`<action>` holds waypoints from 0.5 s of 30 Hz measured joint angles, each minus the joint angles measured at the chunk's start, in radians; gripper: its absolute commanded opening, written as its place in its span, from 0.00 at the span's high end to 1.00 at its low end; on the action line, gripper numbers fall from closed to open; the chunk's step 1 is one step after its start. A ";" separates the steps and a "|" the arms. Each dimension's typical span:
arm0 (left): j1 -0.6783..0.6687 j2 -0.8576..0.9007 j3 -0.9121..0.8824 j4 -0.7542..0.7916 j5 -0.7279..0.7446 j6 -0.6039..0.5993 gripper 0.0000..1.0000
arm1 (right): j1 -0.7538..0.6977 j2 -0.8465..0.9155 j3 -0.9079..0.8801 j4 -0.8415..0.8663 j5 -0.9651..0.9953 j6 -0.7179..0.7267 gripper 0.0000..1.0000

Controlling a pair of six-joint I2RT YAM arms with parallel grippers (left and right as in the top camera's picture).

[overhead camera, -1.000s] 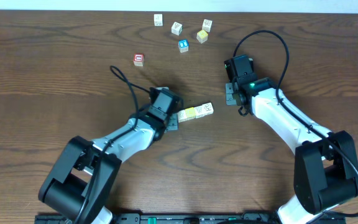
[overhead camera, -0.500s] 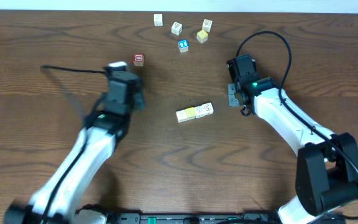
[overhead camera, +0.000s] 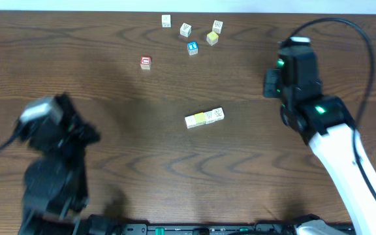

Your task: Lift 4 blocks

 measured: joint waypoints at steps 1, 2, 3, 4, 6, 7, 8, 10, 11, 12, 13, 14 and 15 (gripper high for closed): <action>0.000 -0.040 0.001 -0.019 -0.013 0.002 0.84 | 0.000 -0.029 0.000 -0.021 -0.001 -0.001 0.91; 0.000 -0.083 0.002 -0.042 -0.029 0.004 0.84 | -0.001 -0.066 0.001 -0.049 -0.001 -0.003 0.90; 0.000 -0.116 0.002 -0.061 -0.043 0.004 0.83 | -0.002 -0.096 0.002 -0.074 0.000 -0.004 0.88; 0.000 -0.144 0.002 -0.076 -0.056 0.006 0.83 | -0.003 -0.126 0.002 -0.098 0.000 -0.004 0.85; 0.000 -0.192 0.002 -0.093 -0.073 0.010 0.83 | -0.004 -0.189 0.002 -0.133 0.000 -0.009 0.78; 0.000 -0.208 0.002 -0.095 -0.078 0.011 0.76 | -0.004 -0.217 0.002 -0.145 0.000 -0.010 0.73; 0.000 -0.220 0.002 -0.095 -0.084 0.017 0.72 | -0.004 -0.243 0.002 -0.153 0.000 -0.011 0.65; 0.000 -0.234 0.002 -0.097 -0.089 0.019 0.69 | -0.004 -0.293 0.003 -0.161 0.000 -0.014 0.50; 0.000 -0.236 0.002 -0.099 -0.092 0.019 0.68 | -0.004 -0.317 0.003 -0.161 0.001 -0.018 0.46; 0.000 -0.236 0.002 -0.102 -0.094 0.019 0.67 | -0.004 -0.339 0.004 -0.161 0.002 -0.022 0.41; 0.000 -0.236 0.002 -0.105 -0.096 0.019 0.65 | -0.004 -0.353 0.004 -0.162 0.002 -0.018 0.37; 0.000 -0.236 0.002 -0.109 -0.098 0.021 0.62 | -0.004 -0.369 0.005 -0.162 0.004 -0.024 0.33; 0.000 -0.236 0.002 -0.110 -0.099 0.023 0.60 | -0.004 -0.376 0.005 -0.164 0.005 -0.021 0.28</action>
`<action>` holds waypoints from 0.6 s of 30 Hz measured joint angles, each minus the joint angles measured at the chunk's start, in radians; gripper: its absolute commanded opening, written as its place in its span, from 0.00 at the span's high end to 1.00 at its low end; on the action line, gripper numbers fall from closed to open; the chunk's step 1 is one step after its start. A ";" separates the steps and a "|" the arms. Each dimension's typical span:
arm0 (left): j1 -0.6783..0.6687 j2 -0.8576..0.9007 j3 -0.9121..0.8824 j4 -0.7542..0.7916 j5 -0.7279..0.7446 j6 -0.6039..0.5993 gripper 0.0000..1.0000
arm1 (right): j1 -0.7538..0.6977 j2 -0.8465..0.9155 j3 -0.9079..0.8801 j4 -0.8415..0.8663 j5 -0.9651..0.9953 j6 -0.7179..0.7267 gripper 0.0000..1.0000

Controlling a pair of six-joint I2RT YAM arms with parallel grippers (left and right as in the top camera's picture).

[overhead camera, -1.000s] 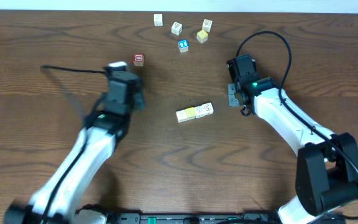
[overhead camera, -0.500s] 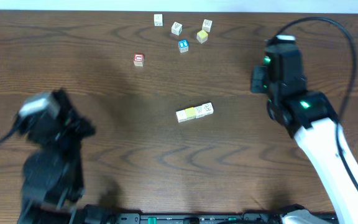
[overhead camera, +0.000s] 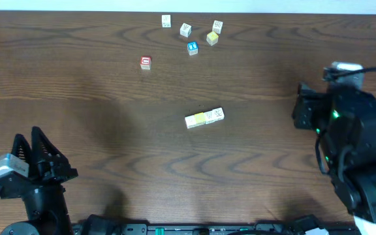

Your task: Lift 4 blocks

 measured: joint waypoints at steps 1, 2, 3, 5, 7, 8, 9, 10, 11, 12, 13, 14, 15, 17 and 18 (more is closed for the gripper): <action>0.000 0.000 0.000 0.000 0.000 -0.002 0.57 | 0.000 -0.007 0.000 -0.003 0.003 0.000 0.23; 0.000 0.000 0.000 0.000 0.000 0.000 0.55 | 0.000 -0.010 0.000 -0.008 0.005 0.001 0.20; 0.000 0.000 0.000 0.000 0.000 -0.001 0.53 | 0.000 -0.012 0.001 -0.016 0.009 0.001 0.07; 0.000 0.000 0.000 0.000 -0.001 0.000 0.48 | 0.000 -0.010 0.001 -0.043 0.014 0.000 0.01; 0.000 0.000 0.000 0.000 -0.001 -0.002 0.41 | 0.000 -0.008 0.001 -0.078 0.018 -0.003 0.01; 0.000 0.000 0.000 0.000 -0.002 0.002 0.38 | 0.000 -0.008 0.001 -0.094 0.018 -0.003 0.01; 0.000 0.000 0.000 0.000 -0.002 0.002 0.36 | 0.000 -0.008 0.001 -0.110 0.019 -0.003 0.01; 0.000 0.000 0.000 0.000 -0.003 0.001 0.33 | 0.000 -0.009 0.001 -0.122 0.019 -0.003 0.01; 0.000 0.000 0.000 0.000 -0.004 0.002 0.31 | 0.000 -0.009 0.001 -0.129 0.019 -0.003 0.01; 0.000 0.000 0.000 0.000 -0.004 0.001 0.28 | 0.000 -0.009 0.000 -0.136 0.019 -0.003 0.01; 0.000 0.000 0.000 0.000 -0.004 0.001 0.27 | 0.000 -0.009 0.001 -0.142 0.019 -0.003 0.01; 0.000 0.000 0.000 0.000 -0.004 0.000 0.27 | 0.000 -0.009 0.001 -0.145 0.019 -0.003 0.01; 0.000 0.000 0.000 0.000 -0.004 -0.002 0.27 | 0.000 -0.009 0.001 -0.148 0.019 -0.003 0.01; 0.000 0.000 0.000 0.000 -0.004 -0.002 0.27 | 0.000 -0.009 0.001 -0.153 0.018 -0.003 0.01; 0.000 0.000 0.000 0.000 -0.004 -0.002 0.27 | 0.000 -0.009 0.001 -0.154 0.018 -0.003 0.01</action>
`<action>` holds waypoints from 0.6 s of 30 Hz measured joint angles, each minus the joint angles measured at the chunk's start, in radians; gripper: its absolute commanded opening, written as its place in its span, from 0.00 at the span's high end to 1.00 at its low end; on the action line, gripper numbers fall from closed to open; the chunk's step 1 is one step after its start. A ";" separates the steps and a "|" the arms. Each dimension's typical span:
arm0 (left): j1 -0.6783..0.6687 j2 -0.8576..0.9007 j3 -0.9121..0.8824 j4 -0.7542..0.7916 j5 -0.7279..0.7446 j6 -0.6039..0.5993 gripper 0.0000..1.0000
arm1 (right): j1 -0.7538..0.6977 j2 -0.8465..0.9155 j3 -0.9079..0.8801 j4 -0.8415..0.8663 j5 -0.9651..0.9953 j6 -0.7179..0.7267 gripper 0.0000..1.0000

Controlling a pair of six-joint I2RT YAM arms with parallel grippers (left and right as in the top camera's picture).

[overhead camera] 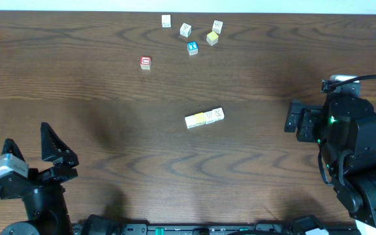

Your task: Lift 4 blocks

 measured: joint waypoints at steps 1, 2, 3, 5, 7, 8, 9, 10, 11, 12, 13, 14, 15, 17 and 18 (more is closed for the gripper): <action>0.000 0.000 0.000 0.000 0.000 0.000 0.26 | 0.000 0.000 0.000 -0.001 -0.003 0.000 0.01; 0.000 0.000 0.000 0.000 0.000 0.000 0.26 | 0.000 0.000 0.000 -0.005 -0.004 0.000 0.01; 0.000 0.000 0.000 0.000 0.000 0.000 0.26 | 0.000 0.000 0.000 -0.011 -0.009 0.000 0.01; 0.000 0.000 0.000 0.000 0.000 0.000 0.26 | 0.000 0.000 0.000 -0.031 -0.026 0.000 0.01; 0.000 0.000 0.000 0.000 0.000 0.000 0.26 | 0.000 0.000 0.000 -0.050 -0.039 0.000 0.01; 0.000 0.000 0.000 0.000 0.000 0.000 0.26 | 0.000 -0.001 0.000 -0.059 -0.048 0.000 0.01; 0.000 0.000 0.000 0.000 0.000 0.000 0.26 | 0.000 -0.003 0.000 -0.066 -0.056 0.000 0.01; 0.000 0.000 0.000 0.000 0.000 0.000 0.26 | 0.000 -0.006 0.000 -0.072 -0.065 0.000 0.01; 0.000 0.000 0.000 0.000 0.000 0.000 0.26 | 0.000 -0.012 0.000 -0.076 -0.072 0.000 0.01; 0.000 0.000 0.000 0.000 0.000 0.000 0.26 | 0.000 -0.019 0.000 -0.080 -0.077 0.000 0.01; 0.000 0.000 0.000 -0.001 0.000 0.000 0.26 | 0.000 -0.030 0.000 -0.082 -0.081 0.000 0.01; 0.000 0.000 0.000 -0.001 0.000 0.000 0.26 | 0.000 -0.044 0.000 -0.082 -0.084 0.000 0.01; 0.000 0.000 0.000 -0.001 0.000 0.000 0.26 | 0.000 -0.064 0.000 -0.082 -0.089 0.000 0.01; 0.000 0.000 0.000 -0.001 0.000 0.000 0.25 | 0.000 -0.108 0.000 -0.082 -0.092 0.000 0.01; 0.000 0.000 0.000 -0.001 0.000 0.000 0.26 | 0.000 -0.127 0.000 -0.083 -0.093 0.000 0.01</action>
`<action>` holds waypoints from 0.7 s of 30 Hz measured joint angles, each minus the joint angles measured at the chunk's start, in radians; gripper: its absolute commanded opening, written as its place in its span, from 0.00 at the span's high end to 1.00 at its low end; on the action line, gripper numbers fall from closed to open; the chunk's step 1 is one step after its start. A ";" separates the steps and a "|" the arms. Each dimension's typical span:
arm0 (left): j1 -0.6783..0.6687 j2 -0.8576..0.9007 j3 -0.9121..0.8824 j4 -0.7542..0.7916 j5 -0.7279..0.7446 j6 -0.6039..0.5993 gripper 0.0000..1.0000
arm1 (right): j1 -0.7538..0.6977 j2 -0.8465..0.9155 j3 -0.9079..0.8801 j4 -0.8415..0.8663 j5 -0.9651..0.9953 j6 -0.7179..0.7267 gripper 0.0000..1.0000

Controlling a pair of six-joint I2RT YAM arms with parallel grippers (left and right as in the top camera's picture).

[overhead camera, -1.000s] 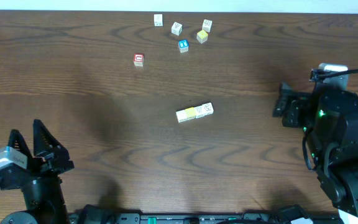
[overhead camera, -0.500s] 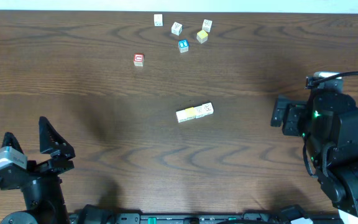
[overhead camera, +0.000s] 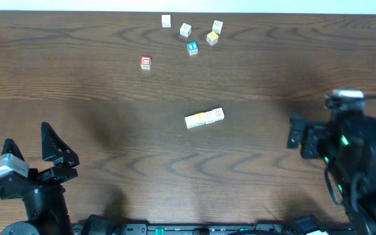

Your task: Lift 4 blocks

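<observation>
A short row of three blocks (overhead camera: 204, 118), white and yellow, lies at the table's middle. Several loose blocks sit at the back: a red one (overhead camera: 145, 62), a blue one (overhead camera: 192, 47), a yellow one (overhead camera: 212, 38) and white ones (overhead camera: 185, 29). My left gripper (overhead camera: 36, 145) is at the front left, open and empty, far from every block. My right gripper (overhead camera: 295, 132) is at the right, level with the row but well apart from it. Its dark fingers stand apart with nothing between them.
The brown wooden table (overhead camera: 109, 98) runs to a pale back edge just behind the far blocks. A black rail (overhead camera: 194, 228) lies along the front edge between the two arm bases. The right arm's cable hangs at the far right.
My right arm has shifted a little toward the front edge, with its gripper now lower in the overhead view. The left arm and all blocks are where they were.
At first the left arm was blurred at mid-left and the right arm reached toward the back right. Then both arms stood near the front corners, the left fingers close together. The left gripper then stood wider open. No block has moved.
</observation>
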 measured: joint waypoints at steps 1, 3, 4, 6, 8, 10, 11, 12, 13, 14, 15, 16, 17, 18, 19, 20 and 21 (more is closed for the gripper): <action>0.000 0.000 0.000 0.000 0.000 0.000 0.26 | 0.000 -0.026 0.000 -0.002 -0.001 0.000 0.01; 0.000 0.000 0.000 0.000 0.000 0.000 0.26 | 0.000 -0.083 0.000 -0.014 -0.001 0.000 0.01; 0.000 0.000 0.000 0.000 0.000 0.000 0.26 | 0.000 -0.106 0.000 -0.023 -0.002 0.000 0.01; 0.000 0.000 0.000 -0.001 0.000 0.000 0.26 | 0.000 -0.161 0.000 -0.052 -0.003 0.000 0.01; 0.000 0.000 0.000 -0.002 0.000 0.000 0.25 | 0.000 -0.210 0.001 -0.086 -0.003 0.000 0.01; 0.000 0.000 0.000 -0.002 0.000 0.000 0.25 | 0.000 -0.250 0.001 -0.118 -0.004 0.000 0.01; 0.000 0.000 0.000 -0.002 0.000 0.000 0.26 | 0.000 -0.270 0.001 -0.137 -0.003 0.000 0.01; 0.000 0.000 0.000 -0.002 0.000 0.000 0.25 | 0.000 -0.285 0.001 -0.151 -0.003 0.000 0.01; 0.000 0.000 0.000 -0.003 0.000 0.000 0.25 | 0.000 -0.302 0.002 -0.169 -0.003 0.000 0.01; 0.000 0.000 0.000 -0.003 0.000 0.000 0.25 | 0.000 -0.316 0.002 -0.183 -0.004 0.000 0.01; 0.000 0.000 0.000 -0.004 0.000 0.000 0.25 | 0.000 -0.330 0.002 -0.198 -0.004 0.000 0.01; 0.000 0.000 0.000 -0.007 0.000 0.000 0.25 | 0.000 -0.342 0.002 -0.217 -0.004 0.000 0.01; 0.000 0.000 0.000 -0.010 0.000 0.000 0.25 | 0.000 -0.348 0.002 -0.227 -0.004 0.000 0.01; 0.000 0.000 0.000 -0.014 0.000 0.000 0.25 | 0.000 -0.353 0.002 -0.243 -0.004 0.000 0.01; 0.000 0.000 0.000 -0.018 0.000 0.000 0.25 | 0.000 -0.356 0.002 -0.258 -0.004 0.000 0.01; 0.000 0.000 0.000 -0.021 0.000 0.000 0.25 | 0.000 -0.356 0.002 -0.269 -0.004 0.000 0.01; 0.000 0.000 0.000 -0.023 0.000 0.000 0.25 | 0.000 -0.356 0.002 -0.281 -0.004 0.000 0.01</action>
